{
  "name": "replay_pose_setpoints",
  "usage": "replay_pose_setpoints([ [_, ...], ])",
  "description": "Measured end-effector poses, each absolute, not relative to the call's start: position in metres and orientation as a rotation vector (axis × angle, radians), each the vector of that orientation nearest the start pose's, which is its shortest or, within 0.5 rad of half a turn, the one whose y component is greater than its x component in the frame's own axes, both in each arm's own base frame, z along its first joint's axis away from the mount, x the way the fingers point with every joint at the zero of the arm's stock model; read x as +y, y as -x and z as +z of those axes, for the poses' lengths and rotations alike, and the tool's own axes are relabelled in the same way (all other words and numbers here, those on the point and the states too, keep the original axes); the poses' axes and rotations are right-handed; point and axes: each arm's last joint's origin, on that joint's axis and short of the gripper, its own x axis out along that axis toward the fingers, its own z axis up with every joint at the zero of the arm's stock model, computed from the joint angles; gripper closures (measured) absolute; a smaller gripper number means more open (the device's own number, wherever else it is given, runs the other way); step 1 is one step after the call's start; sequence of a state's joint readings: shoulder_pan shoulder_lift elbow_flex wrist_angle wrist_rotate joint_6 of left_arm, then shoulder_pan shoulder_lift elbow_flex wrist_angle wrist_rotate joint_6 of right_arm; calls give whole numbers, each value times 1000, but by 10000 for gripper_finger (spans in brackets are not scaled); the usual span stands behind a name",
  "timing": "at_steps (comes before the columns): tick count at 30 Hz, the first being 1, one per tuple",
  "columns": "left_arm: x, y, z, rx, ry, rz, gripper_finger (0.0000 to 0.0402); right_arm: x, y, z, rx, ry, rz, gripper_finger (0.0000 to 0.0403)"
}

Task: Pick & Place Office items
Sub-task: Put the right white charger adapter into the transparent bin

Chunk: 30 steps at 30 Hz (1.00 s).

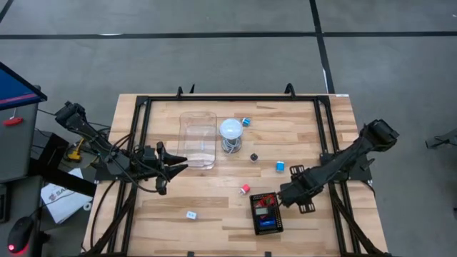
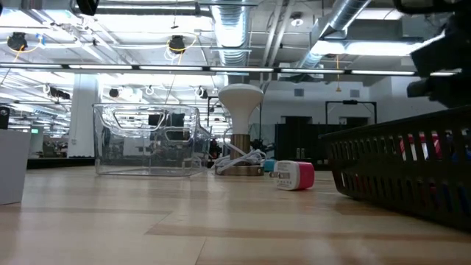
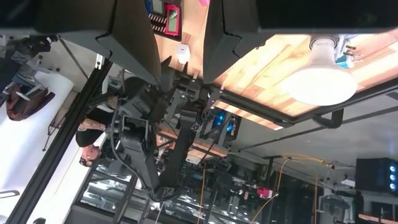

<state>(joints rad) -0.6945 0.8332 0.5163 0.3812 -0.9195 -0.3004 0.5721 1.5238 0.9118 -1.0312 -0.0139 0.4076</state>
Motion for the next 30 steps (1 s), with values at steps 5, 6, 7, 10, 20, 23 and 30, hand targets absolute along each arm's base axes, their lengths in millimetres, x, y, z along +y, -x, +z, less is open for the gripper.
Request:
replay_pose_setpoints([
  [5, -97, -152, 285, -79, 346, 222, 284, 122, -197, 163, 1617, 111, 118, 173],
  [6, -97, -152, 285, -79, 347, 222, 284, 121, -196, 160, 1619, 110, 112, 173],
  [7, -97, -152, 285, -80, 350, 223, 284, 119, -195, 158, 1626, 109, 105, 174],
  [10, -97, -152, 285, -81, 366, 222, 284, 114, -196, 155, 1616, 106, 79, 185],
  [20, -97, -152, 285, -82, 368, 225, 284, 107, -207, 154, 1583, -24, 80, 296],
  [23, -97, -152, 285, -83, 368, 229, 284, 107, -215, 162, 1563, -82, 62, 296],
  [30, -97, -152, 284, -75, 360, 231, 284, 110, -245, 204, 1402, -192, -42, 296],
])
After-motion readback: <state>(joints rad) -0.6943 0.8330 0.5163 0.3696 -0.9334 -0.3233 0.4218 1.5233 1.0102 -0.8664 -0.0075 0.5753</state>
